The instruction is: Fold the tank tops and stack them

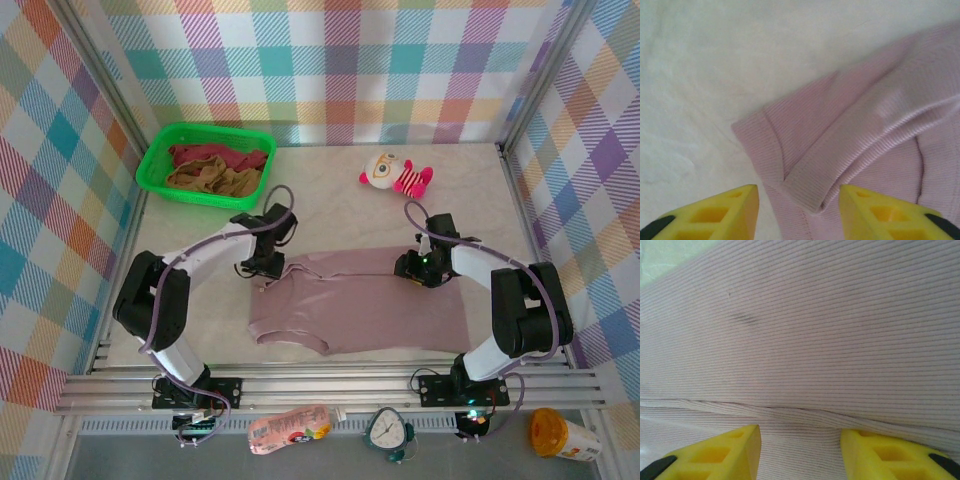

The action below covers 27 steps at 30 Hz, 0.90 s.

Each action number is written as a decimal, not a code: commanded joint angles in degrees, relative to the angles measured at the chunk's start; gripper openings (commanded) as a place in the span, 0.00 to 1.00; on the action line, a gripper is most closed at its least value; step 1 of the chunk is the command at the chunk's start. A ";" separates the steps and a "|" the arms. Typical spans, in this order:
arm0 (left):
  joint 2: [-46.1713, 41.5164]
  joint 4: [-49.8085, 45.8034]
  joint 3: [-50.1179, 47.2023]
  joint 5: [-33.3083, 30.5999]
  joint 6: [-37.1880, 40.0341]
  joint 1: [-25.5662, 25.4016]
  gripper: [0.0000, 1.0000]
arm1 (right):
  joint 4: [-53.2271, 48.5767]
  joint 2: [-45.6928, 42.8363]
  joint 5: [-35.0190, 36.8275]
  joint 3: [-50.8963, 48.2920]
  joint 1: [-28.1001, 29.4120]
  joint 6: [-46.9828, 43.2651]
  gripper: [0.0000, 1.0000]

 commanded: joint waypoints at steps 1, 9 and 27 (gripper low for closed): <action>-0.35 -1.17 -0.52 7.68 -12.50 3.31 0.48 | 0.22 1.18 -1.21 -1.38 -0.23 1.13 0.47; 2.49 1.06 -3.62 13.37 -17.33 5.18 0.49 | -0.01 1.05 -1.23 -1.21 -0.28 0.90 0.47; 3.88 -1.96 1.40 6.61 -10.24 7.43 0.01 | 0.44 1.57 -1.51 -1.36 -0.22 1.03 0.47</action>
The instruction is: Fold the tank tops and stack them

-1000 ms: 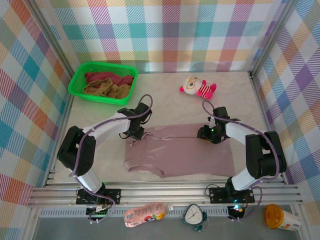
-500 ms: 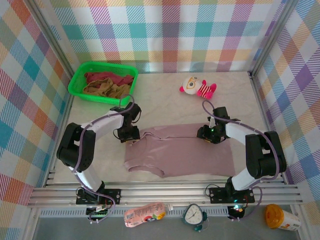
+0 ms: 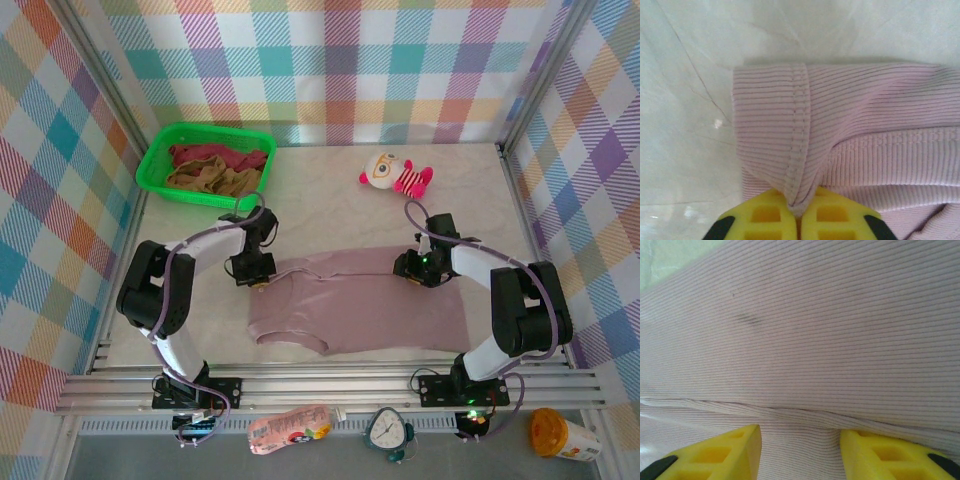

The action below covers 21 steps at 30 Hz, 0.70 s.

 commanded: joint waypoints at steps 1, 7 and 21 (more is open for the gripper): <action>-0.27 -3.43 4.48 -5.42 5.08 0.46 0.01 | -0.52 1.31 -0.38 -1.35 -0.23 0.79 0.46; 1.88 -4.87 8.24 -10.91 13.26 0.61 0.01 | -0.63 1.65 -0.19 -1.19 -0.22 0.77 0.46; 11.95 1.61 7.03 -13.62 16.24 2.89 0.09 | -3.82 -2.54 -0.49 2.00 -0.23 -0.16 0.47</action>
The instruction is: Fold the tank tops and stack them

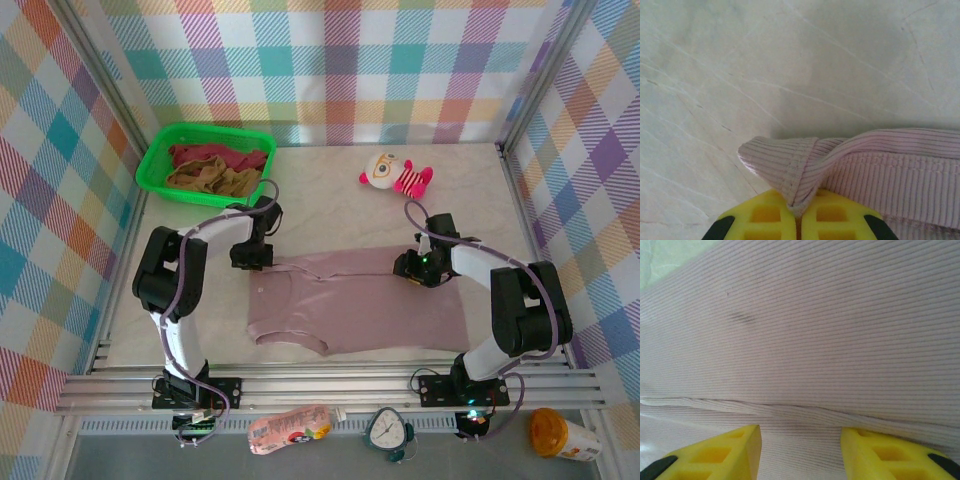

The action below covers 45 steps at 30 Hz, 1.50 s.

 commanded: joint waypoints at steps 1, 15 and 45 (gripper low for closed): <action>4.28 1.34 0.44 -2.61 2.14 1.91 0.09 | -2.83 -2.22 -0.40 2.27 -0.22 -0.22 0.47; 11.12 0.60 10.99 -5.19 6.97 4.05 0.13 | -3.53 13.73 0.90 14.34 -1.02 -5.35 0.47; -18.49 -7.69 -5.22 19.80 -22.56 -4.30 0.67 | -23.94 -19.11 3.61 3.31 4.64 -58.28 0.61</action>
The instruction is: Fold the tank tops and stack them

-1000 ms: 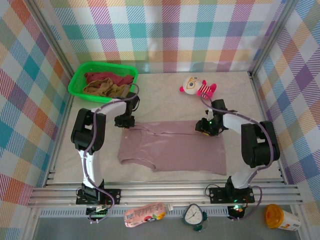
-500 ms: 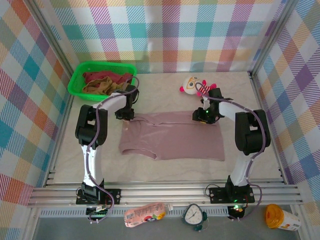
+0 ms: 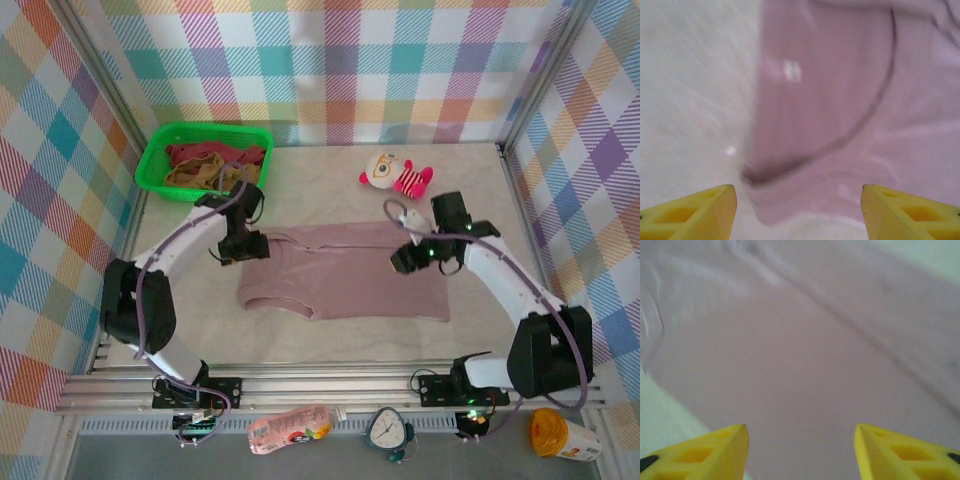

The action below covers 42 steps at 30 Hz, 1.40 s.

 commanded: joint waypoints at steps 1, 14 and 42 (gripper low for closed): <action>-2.23 4.01 -6.44 10.33 -14.11 -5.81 0.67 | -6.37 -5.18 6.28 -6.52 0.91 -12.66 0.62; -2.29 20.94 -15.85 7.68 -42.91 -25.82 0.69 | -7.49 -8.91 19.72 -18.86 0.96 -23.07 0.62; 4.01 26.26 -16.71 3.23 -51.52 -30.03 0.29 | -7.91 4.74 18.50 -12.13 -0.09 -20.60 0.34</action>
